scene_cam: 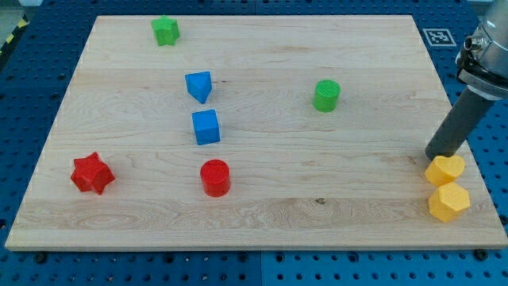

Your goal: Place the green circle diagonal to the red circle

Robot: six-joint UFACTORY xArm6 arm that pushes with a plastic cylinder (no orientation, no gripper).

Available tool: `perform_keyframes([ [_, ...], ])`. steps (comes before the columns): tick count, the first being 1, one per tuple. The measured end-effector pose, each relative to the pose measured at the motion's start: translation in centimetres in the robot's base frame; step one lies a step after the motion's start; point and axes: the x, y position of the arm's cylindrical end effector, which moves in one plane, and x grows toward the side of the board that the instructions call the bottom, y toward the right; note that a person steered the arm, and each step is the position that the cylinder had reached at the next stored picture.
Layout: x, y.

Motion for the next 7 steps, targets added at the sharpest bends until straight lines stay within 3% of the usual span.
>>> perform_keyframes([
  [2, 0.3, 0.0],
  [3, -2.5, -2.5],
  [5, -14.3, -6.3],
  [6, -15.5, -12.0],
  [7, -13.9, -14.0],
])
